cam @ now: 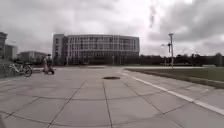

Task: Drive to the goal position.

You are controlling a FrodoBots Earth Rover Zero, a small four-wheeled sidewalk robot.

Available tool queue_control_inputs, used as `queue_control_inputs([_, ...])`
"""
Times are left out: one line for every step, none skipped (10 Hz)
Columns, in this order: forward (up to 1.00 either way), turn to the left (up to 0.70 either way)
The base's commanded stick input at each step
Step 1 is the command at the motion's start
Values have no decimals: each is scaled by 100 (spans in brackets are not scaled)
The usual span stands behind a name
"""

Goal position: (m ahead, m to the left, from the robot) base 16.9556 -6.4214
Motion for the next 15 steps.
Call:
queue_control_inputs([0, 0])
queue_control_inputs([0, 0])
queue_control_inputs([0, 0])
queue_control_inputs([0, 0])
queue_control_inputs([2, 0])
queue_control_inputs([9, 0])
queue_control_inputs([78, 0])
queue_control_inputs([100, 0])
queue_control_inputs([100, 0])
queue_control_inputs([100, 0])
queue_control_inputs([100, 0])
queue_control_inputs([100, 0])
queue_control_inputs([100, 0])
queue_control_inputs([100, 0])
queue_control_inputs([100, 0])
